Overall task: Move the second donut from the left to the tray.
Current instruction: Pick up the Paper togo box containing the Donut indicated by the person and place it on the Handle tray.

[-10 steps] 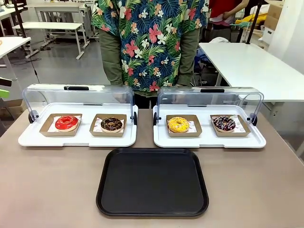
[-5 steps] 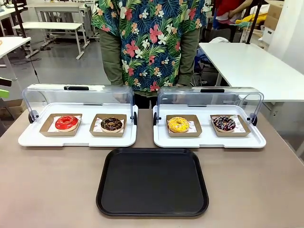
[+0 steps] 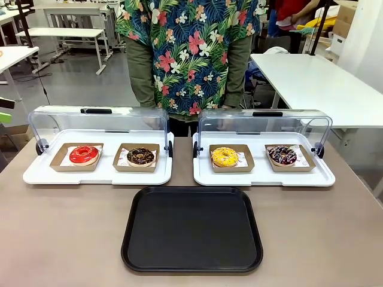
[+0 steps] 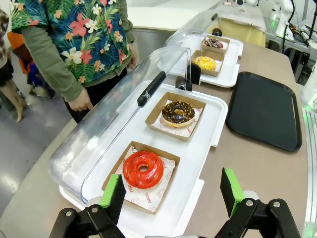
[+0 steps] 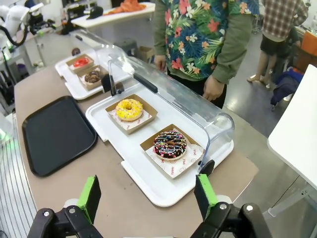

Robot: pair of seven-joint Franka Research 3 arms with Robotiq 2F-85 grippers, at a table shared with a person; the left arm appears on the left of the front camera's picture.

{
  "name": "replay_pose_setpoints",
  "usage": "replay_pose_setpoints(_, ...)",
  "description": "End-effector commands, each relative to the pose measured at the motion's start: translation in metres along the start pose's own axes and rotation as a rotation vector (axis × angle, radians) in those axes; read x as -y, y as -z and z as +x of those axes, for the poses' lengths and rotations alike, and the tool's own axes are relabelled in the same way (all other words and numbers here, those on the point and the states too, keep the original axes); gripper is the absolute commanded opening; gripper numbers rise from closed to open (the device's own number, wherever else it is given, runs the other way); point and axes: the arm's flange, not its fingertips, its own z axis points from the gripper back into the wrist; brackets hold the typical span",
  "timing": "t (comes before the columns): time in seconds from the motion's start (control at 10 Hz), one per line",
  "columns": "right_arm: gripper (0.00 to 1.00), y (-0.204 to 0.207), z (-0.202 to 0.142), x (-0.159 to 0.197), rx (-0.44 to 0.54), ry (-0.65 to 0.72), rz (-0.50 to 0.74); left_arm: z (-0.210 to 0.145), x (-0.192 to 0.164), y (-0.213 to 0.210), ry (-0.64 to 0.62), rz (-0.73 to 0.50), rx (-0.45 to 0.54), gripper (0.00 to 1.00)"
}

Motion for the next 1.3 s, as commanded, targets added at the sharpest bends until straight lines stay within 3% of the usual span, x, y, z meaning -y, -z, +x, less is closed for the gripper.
replay_pose_setpoints(0.0, 1.0, -0.0004, 0.0016, 0.0036, 0.028, -0.029, -0.002, 0.0026, 0.0007, -0.0015, 0.006, -0.004, 0.009, 1.0)
replay_pose_setpoints(1.2, 1.0, -0.0004, 0.0016, 0.0036, 0.028, -0.029, -0.002, 0.0026, 0.0007, -0.0015, 0.006, -0.004, 0.009, 1.0)
